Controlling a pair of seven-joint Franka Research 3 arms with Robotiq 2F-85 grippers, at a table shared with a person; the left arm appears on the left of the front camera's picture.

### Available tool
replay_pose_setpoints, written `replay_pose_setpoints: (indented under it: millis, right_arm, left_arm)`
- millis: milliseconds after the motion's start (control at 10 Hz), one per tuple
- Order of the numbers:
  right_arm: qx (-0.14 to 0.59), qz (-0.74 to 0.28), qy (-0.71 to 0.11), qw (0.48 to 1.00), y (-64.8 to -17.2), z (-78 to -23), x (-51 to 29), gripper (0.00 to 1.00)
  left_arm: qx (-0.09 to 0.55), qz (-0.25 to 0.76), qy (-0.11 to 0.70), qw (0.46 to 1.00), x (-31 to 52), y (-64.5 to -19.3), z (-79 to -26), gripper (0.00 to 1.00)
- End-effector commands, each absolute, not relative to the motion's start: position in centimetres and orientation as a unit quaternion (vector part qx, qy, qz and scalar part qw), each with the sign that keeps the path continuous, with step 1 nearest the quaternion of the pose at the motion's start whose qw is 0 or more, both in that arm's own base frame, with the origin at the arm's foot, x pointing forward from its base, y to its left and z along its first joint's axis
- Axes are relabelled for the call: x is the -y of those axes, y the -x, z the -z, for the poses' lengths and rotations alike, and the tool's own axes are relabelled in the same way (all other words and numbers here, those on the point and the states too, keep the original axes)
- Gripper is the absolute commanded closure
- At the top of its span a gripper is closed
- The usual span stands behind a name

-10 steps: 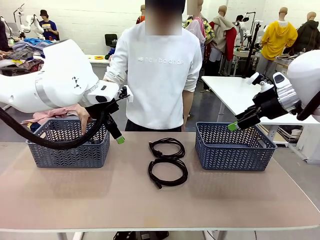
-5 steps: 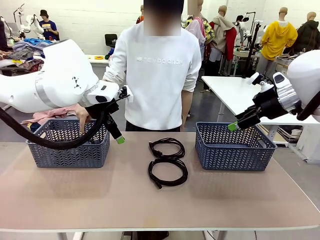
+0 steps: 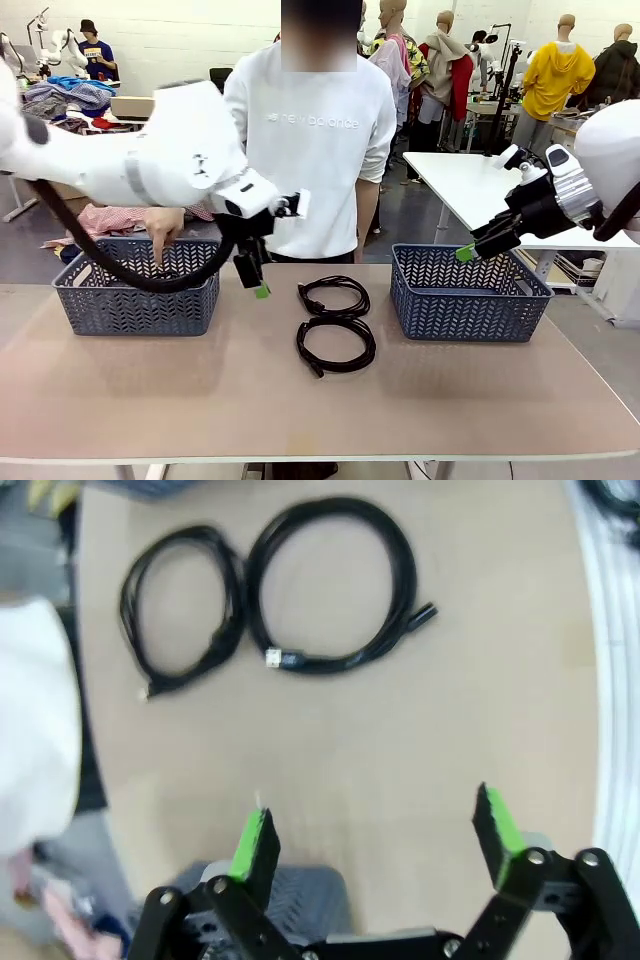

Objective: Organize the cables according to human instructions.
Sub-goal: Pick up a bundle of cables and place it in the basket indicated by the human.

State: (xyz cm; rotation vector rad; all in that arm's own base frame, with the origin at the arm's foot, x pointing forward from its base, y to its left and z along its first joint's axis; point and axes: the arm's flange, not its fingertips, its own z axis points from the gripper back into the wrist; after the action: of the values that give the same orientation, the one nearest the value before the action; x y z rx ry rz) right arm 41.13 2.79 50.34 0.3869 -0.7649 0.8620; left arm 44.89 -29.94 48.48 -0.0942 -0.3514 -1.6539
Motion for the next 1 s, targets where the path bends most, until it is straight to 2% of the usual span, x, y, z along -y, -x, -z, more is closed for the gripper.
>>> replay_pose_setpoints:
  millis: [0,300,500,600,700,900]
  right_arm:
    - [0.370,-0.410,-0.189,0.812,-41.4,-50.1,-2.7,0.00]
    - [0.370,-0.410,-0.189,0.812,-41.4,-50.1,-2.7,0.00]
    - [0.370,-0.410,-0.189,0.812,-41.4,-50.1,-2.7,0.00]
    - [0.370,-0.410,-0.189,0.812,-41.4,-50.1,-2.7,0.00]
    - [0.370,-0.410,-0.189,0.812,-41.4,-50.1,-2.7,0.00]
    - [0.370,-0.410,-0.189,0.812,-41.4,-50.1,-2.7,0.00]
  left_arm:
    - [0.124,0.804,0.047,0.580,32.2,-46.7,-47.6,0.00]
    - [0.056,0.878,0.047,0.473,37.4,-46.6,-45.2,0.00]
    - [0.039,0.887,0.034,0.459,38.6,-46.5,-43.9,0.00]
    - [0.048,0.879,0.021,0.474,38.5,-46.4,-43.9,0.00]
    - [0.046,0.881,0.052,0.469,38.9,-45.7,-43.4,0.00]
    - [0.046,0.881,0.052,0.469,38.9,-45.7,-43.4,0.00]
